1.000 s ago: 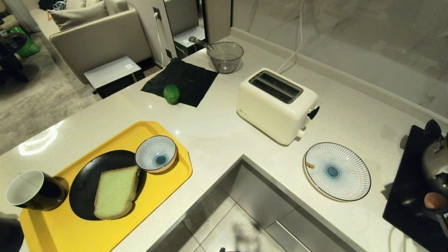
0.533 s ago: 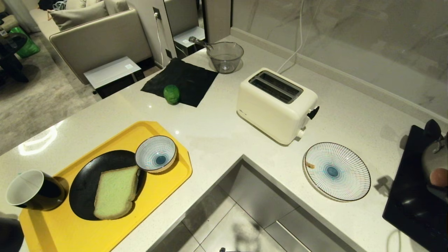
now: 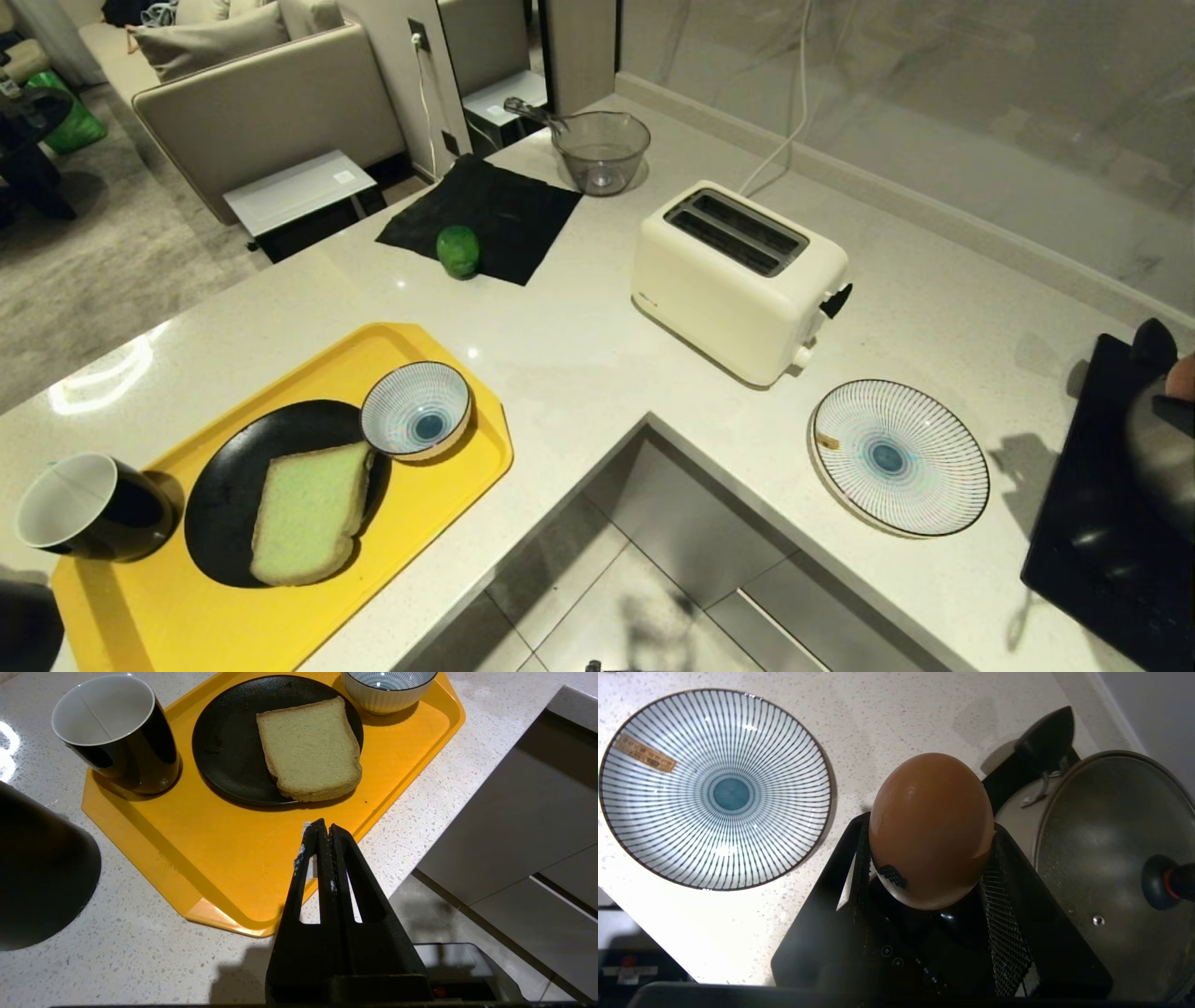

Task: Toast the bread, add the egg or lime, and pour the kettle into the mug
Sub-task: Put the egg in the bowl

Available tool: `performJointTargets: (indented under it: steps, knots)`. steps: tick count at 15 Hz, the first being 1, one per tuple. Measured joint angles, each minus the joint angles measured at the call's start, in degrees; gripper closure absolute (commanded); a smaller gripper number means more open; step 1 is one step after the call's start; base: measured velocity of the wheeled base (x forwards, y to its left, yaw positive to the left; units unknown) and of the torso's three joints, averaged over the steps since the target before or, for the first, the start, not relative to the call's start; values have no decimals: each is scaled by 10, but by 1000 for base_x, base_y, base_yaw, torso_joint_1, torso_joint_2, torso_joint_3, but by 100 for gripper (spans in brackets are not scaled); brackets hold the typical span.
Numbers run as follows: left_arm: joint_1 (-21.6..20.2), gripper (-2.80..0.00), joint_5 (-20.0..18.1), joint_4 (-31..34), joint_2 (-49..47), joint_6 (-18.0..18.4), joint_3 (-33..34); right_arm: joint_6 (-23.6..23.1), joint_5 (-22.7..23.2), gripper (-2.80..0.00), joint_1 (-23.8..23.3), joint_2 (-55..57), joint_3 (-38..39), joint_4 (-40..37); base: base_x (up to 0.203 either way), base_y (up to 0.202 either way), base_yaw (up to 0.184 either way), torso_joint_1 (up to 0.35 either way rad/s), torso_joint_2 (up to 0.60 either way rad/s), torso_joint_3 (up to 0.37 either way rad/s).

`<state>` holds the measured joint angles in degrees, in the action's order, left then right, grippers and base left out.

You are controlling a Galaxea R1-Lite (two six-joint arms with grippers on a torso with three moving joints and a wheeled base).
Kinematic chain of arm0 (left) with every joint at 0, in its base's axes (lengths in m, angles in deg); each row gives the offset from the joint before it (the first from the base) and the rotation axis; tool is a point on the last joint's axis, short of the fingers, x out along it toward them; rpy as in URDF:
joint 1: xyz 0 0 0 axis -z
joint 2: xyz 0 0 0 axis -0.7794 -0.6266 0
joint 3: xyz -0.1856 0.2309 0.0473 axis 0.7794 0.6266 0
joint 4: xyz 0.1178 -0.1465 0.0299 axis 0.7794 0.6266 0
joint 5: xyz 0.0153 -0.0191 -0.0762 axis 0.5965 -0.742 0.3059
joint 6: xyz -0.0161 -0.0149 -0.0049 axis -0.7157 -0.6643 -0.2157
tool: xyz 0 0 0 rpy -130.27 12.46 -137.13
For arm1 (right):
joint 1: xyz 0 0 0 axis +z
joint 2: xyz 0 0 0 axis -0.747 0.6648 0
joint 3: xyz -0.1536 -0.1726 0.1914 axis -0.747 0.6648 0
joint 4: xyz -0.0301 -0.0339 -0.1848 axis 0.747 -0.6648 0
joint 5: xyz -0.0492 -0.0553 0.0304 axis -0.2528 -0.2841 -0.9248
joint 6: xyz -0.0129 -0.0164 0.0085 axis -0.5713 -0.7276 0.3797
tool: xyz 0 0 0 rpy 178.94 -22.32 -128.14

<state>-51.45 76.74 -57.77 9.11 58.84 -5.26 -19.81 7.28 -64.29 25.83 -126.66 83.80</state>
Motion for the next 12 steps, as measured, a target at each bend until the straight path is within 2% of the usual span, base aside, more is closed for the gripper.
performJointTargets:
  steps: [4,7,12]
  knots:
    - [0,0,0,0,0,0,0,9,-6,0,1,-30,3,-31,0,0,0,0,0,0]
    - [0,0,0,0,0,0,0,59,-32,0,1,-42,-10,-41,0,0,0,0,0,0]
    - [0,0,0,0,0,0,0,105,-42,0,1,-62,-14,-45,0,0,0,0,0,0]
